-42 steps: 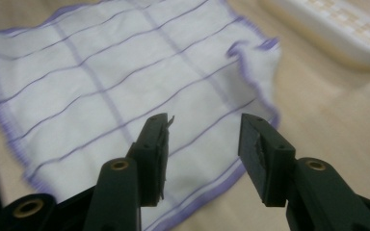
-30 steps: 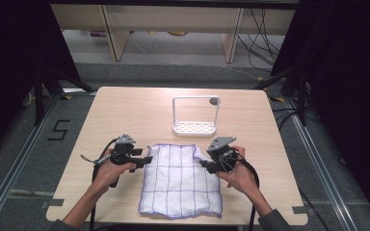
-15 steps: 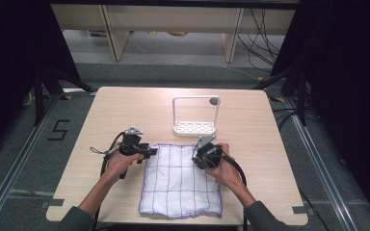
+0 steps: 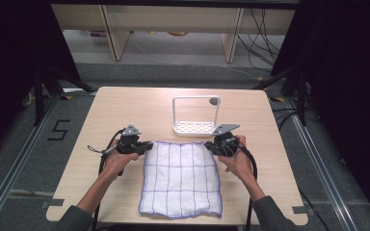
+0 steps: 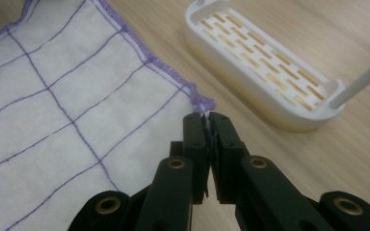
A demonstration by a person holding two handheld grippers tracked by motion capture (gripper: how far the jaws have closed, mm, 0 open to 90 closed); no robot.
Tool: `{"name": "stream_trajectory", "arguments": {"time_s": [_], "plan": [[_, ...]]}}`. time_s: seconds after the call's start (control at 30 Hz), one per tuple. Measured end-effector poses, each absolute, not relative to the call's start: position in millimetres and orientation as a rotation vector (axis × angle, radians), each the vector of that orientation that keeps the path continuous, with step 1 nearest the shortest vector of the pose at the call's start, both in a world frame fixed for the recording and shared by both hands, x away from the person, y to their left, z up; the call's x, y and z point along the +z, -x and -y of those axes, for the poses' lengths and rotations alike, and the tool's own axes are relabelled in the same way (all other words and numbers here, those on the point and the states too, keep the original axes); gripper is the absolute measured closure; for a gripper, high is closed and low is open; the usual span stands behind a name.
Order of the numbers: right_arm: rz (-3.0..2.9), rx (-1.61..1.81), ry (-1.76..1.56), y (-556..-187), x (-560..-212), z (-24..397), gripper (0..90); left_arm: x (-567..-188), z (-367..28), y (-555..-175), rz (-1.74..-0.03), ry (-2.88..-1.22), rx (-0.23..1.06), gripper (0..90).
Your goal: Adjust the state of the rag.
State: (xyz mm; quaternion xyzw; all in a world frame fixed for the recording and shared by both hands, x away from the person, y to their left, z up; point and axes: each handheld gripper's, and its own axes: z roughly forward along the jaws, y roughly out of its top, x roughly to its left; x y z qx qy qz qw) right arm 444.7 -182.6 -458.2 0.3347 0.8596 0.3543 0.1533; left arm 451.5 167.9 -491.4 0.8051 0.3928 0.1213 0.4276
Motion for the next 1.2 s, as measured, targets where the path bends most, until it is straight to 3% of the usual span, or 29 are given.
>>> {"name": "stream_trajectory", "arguments": {"time_s": [0.5,1.2], "plan": [[-2.4,1.152,-1.014,-465,-431,205,87.2,-461,-171,-459,-0.92,-1.936,0.379,83.7],[-2.459,1.294,-0.848,-367,-438,228,87.1,-467,-183,-347,-0.709,-2.003,0.38,84.6]]}}
